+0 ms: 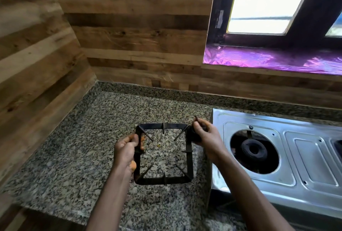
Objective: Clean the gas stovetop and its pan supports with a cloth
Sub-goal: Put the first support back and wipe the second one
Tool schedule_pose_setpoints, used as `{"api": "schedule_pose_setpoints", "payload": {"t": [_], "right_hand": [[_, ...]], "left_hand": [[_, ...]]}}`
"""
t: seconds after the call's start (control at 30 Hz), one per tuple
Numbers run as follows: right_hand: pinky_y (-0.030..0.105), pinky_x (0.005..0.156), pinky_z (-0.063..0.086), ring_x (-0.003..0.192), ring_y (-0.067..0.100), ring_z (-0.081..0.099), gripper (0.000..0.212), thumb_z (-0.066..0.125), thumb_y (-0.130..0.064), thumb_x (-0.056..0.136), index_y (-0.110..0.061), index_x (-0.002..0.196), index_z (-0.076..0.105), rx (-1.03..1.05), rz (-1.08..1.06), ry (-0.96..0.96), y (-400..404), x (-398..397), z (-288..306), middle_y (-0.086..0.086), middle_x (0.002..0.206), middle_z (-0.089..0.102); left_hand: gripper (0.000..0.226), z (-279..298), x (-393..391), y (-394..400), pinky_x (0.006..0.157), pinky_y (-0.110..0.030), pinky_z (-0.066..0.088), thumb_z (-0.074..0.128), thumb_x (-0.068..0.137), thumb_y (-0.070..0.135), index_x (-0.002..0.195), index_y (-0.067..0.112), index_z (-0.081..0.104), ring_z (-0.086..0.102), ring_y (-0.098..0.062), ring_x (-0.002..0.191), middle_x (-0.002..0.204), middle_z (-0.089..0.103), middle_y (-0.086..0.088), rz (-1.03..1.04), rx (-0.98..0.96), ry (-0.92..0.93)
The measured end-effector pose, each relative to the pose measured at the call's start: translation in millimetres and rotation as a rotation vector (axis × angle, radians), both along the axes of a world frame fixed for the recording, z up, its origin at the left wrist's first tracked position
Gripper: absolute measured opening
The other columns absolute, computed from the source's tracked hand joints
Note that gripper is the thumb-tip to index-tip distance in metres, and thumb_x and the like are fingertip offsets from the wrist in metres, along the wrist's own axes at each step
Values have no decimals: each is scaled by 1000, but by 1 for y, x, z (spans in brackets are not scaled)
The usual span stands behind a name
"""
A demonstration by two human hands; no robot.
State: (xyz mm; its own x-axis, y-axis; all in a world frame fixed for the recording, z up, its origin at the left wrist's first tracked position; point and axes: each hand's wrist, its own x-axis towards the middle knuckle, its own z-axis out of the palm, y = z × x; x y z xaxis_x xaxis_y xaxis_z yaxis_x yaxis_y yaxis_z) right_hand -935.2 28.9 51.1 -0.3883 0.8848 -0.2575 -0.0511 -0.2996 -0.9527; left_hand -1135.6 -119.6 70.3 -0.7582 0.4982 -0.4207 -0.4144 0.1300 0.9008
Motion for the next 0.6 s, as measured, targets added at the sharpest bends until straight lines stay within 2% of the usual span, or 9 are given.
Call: {"api": "schedule_pose_setpoints", "payload": {"t": [0.13,0.2,0.27,0.33,0.4,0.47,0.53,0.6], "right_hand": [[37,83,61,94,22,73,24,66,-25,95,-13,116,62,59,102,-103,-35,-7,-1,11,107,72],[38,82,61,90,20,74,21,67,-24,95,-12,112,63,89,165,-182,-36,-4,-1,9,102,74],[39,75,62,84,25,75,15,66,-19,96,-8,105,65,68,187,-167,-25,-3,1,11,94,74],[40,70,61,79,28,74,11,66,-15,96,-7,103,66,61,84,-103,-11,-6,6,12,88,74],[42,71,61,79,26,73,13,68,-18,95,-10,104,67,95,-12,-92,-5,-12,9,13,91,75],[40,73,62,83,25,75,18,67,-22,96,-9,108,67,97,33,-128,-13,-13,5,13,94,75],[34,74,61,86,22,75,18,63,-25,98,-9,107,67,85,166,-200,-25,-6,2,9,94,77],[36,76,61,87,22,75,17,63,-25,98,-11,104,69,81,191,-182,-29,5,1,10,95,77]], "left_hand": [[11,-1,1,6,46,-25,48,60,93,1,86,5,68,58,-15,55,81,68,-12,34,11,-64],[12,-1,0,5,43,-21,48,59,93,0,84,4,67,57,-14,53,81,67,-13,48,6,-75],[12,0,2,3,43,-21,48,58,94,1,85,3,66,57,-14,55,83,67,-13,15,-11,-68],[12,2,10,3,46,-21,48,57,94,1,86,3,66,56,-15,58,83,68,-10,-14,-9,-69],[14,6,17,6,48,-21,48,56,94,1,84,4,65,55,-15,58,80,67,-8,16,14,-83],[12,8,18,9,46,-20,48,57,94,1,86,5,65,55,-13,56,80,66,-9,85,30,-104],[8,6,12,8,45,-21,47,58,94,2,93,4,66,53,-13,54,81,66,-9,136,21,-115],[8,4,6,3,45,-21,47,58,94,2,93,4,66,53,-12,53,81,66,-9,154,15,-128]]}}
